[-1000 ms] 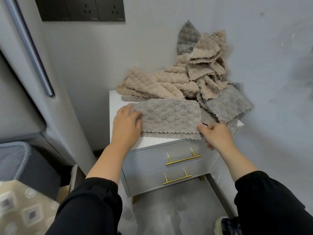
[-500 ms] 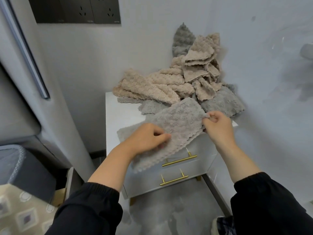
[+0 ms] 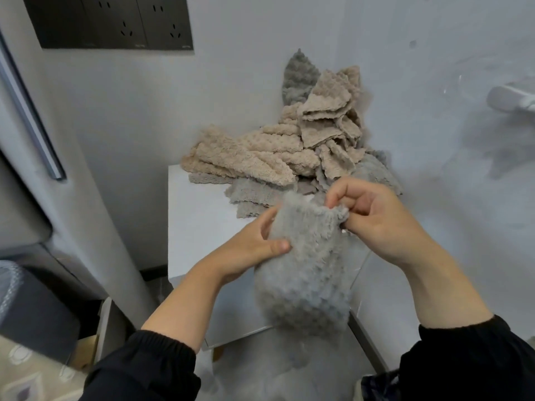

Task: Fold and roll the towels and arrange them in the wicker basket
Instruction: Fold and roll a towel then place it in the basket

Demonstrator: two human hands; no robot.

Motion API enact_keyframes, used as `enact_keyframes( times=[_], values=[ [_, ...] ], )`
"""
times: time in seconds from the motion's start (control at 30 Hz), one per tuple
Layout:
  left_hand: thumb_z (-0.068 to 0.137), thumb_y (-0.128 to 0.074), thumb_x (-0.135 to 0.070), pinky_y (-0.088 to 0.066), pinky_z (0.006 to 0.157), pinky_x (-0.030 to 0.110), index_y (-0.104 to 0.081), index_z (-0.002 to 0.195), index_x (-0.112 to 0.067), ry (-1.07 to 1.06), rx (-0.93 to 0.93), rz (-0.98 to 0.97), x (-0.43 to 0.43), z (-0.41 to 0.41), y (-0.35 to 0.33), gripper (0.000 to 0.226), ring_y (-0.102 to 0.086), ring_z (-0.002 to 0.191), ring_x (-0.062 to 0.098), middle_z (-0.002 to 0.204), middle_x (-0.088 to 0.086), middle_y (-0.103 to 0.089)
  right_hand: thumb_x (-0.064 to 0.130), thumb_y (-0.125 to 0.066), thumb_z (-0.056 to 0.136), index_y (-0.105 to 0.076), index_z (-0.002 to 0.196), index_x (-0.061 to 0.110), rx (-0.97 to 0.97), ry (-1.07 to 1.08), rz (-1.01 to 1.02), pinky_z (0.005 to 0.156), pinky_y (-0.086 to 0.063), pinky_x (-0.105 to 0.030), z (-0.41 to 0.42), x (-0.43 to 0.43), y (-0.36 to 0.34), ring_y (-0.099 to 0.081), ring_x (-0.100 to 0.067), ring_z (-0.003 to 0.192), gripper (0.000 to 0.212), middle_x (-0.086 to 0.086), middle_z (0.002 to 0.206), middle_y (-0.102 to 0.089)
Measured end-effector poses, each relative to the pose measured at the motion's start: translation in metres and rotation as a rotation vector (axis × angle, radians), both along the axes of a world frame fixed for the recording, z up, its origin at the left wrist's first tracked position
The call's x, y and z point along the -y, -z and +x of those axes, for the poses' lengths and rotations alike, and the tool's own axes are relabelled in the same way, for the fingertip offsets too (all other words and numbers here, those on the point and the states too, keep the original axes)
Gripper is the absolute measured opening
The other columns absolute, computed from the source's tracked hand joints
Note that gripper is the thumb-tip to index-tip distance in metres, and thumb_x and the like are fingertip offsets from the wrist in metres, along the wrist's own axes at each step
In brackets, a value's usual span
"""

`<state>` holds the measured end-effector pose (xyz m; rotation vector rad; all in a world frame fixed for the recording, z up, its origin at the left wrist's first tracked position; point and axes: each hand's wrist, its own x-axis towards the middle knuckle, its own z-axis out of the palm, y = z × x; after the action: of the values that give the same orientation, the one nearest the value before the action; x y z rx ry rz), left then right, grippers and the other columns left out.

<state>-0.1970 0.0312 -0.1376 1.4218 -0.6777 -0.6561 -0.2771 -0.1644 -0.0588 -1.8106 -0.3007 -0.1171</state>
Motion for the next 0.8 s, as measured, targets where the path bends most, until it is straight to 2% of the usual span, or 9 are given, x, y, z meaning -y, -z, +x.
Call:
enact_keyframes(
  times=[0.1,0.17,0.23,0.3,0.37,0.5,0.63,0.73,0.8],
  values=[
    [0.043,-0.087,-0.060,-0.040,0.107,0.033,-0.030,0.144,-0.018,0.069,-0.129,-0.049,0.005,-0.003,0.005,0.124,-0.048,0.130,0.016,0.142,0.002,-0.048,-0.029,-0.039,0.083,-0.059,0.077,0.008,-0.008,0.032,-0.051,0.056,-0.044,-0.016,0.001,0.000,0.000,-0.062,-0.004,0.058,0.043,0.006,0.060,-0.066],
    [0.046,-0.092,-0.047,-0.042,0.105,0.035,-0.037,0.143,-0.014,0.089,-0.232,-0.077,0.008,-0.003,0.007,0.117,-0.051,0.127,0.023,0.140,0.008,-0.051,-0.024,-0.039,0.084,-0.064,0.076,0.023,0.027,0.165,-0.129,0.062,-0.042,-0.028,0.008,0.005,0.010,-0.061,-0.029,0.061,0.054,0.006,0.065,-0.069],
    [0.054,-0.091,-0.025,-0.050,0.094,0.031,-0.054,0.130,-0.011,0.015,-0.257,-0.087,0.013,-0.005,0.007,0.086,-0.061,0.115,0.026,0.125,0.010,-0.063,-0.021,-0.038,0.082,-0.065,0.078,0.030,0.040,0.305,-0.160,0.061,-0.040,-0.038,0.017,0.010,0.023,-0.054,-0.045,0.063,0.058,0.007,0.077,-0.071],
    [0.067,-0.080,-0.006,-0.054,0.082,0.027,-0.066,0.107,-0.008,-0.165,-0.234,-0.073,0.018,-0.007,0.006,0.042,-0.067,0.096,0.024,0.103,0.008,-0.072,-0.019,-0.038,0.081,-0.065,0.081,0.030,0.019,0.418,-0.110,0.055,-0.037,-0.035,0.021,0.015,0.033,-0.046,-0.037,0.055,0.056,0.006,0.091,-0.072],
    [0.078,-0.070,-0.002,-0.054,0.078,0.030,-0.069,0.091,-0.010,-0.339,-0.184,-0.061,0.021,-0.006,0.007,0.015,-0.068,0.082,0.019,0.087,0.006,-0.073,-0.017,-0.041,0.084,-0.063,0.085,0.027,0.003,0.475,-0.065,0.052,-0.033,-0.030,0.022,0.015,0.036,-0.046,-0.025,0.055,0.050,0.004,0.098,-0.072],
    [0.080,-0.074,-0.022,-0.047,0.069,0.037,-0.066,0.091,-0.017,-0.537,-0.014,-0.011,0.019,-0.004,0.002,0.015,-0.062,0.073,0.021,0.078,0.006,-0.068,-0.014,-0.047,0.088,-0.059,0.091,0.024,0.017,0.476,-0.019,0.042,-0.031,-0.016,0.021,0.011,0.033,-0.042,-0.001,0.039,0.040,0.003,0.104,-0.069],
    [0.083,-0.072,-0.021,-0.052,0.080,0.041,-0.064,0.089,-0.012,-0.675,0.189,0.019,0.023,-0.011,-0.005,0.013,-0.066,0.084,0.023,0.087,0.010,-0.070,-0.018,-0.048,0.086,-0.059,0.093,0.018,0.047,0.387,-0.025,0.063,-0.043,-0.009,0.021,0.009,0.034,-0.061,0.007,0.076,0.038,-0.003,0.110,-0.067],
    [0.085,-0.070,-0.018,-0.052,0.080,0.037,-0.064,0.082,-0.020,-0.714,0.251,0.040,0.024,-0.015,-0.009,0.007,-0.066,0.084,0.016,0.083,-0.003,-0.070,-0.021,-0.049,0.083,-0.062,0.099,0.018,0.053,0.285,-0.040,0.093,-0.044,-0.012,0.020,0.010,0.034,-0.056,0.003,0.115,0.044,0.003,0.120,-0.063],
    [0.085,-0.070,-0.018,-0.053,0.079,0.035,-0.064,0.084,-0.020,-0.720,0.254,0.036,0.023,-0.015,-0.010,0.006,-0.066,0.084,0.015,0.085,-0.003,-0.070,-0.019,-0.054,0.082,-0.064,0.095,0.021,0.061,0.228,-0.095,0.096,-0.043,-0.017,0.020,0.012,0.034,-0.053,0.001,0.119,0.043,0.006,0.122,-0.062]
  ],
)
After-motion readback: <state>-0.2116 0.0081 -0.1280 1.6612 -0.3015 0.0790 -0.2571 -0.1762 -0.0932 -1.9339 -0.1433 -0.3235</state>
